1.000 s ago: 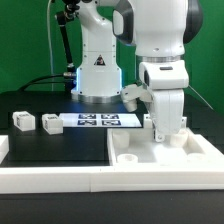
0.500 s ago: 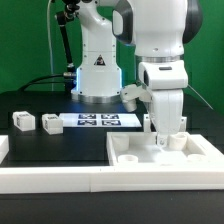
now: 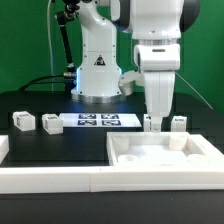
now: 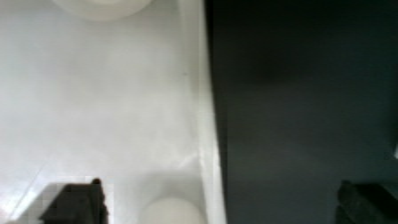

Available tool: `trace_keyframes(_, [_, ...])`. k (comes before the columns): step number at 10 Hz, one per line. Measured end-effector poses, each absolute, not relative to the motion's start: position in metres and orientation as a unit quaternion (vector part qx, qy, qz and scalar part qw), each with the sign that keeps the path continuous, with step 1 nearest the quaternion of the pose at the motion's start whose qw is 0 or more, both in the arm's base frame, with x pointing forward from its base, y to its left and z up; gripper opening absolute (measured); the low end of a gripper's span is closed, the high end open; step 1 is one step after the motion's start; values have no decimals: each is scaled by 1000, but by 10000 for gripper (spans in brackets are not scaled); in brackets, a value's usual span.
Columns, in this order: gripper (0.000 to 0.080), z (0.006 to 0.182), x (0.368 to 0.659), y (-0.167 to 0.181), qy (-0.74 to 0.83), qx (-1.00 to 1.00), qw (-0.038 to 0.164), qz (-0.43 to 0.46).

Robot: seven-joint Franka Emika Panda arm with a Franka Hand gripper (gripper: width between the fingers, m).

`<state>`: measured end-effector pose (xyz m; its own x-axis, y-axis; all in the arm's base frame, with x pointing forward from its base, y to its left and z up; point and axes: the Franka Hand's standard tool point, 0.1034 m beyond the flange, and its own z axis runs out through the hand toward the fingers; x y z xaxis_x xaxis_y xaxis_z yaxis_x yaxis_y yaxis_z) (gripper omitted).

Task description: Assemble square table

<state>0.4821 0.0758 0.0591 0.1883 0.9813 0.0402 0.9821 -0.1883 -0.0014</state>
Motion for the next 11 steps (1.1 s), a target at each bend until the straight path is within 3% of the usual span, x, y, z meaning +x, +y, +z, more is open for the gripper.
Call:
trace_keyframes(6, [649,60,472,77,-591,-806,15,-11])
trace_keyframes(11, [649,52,459,97,-289,-957,28,1])
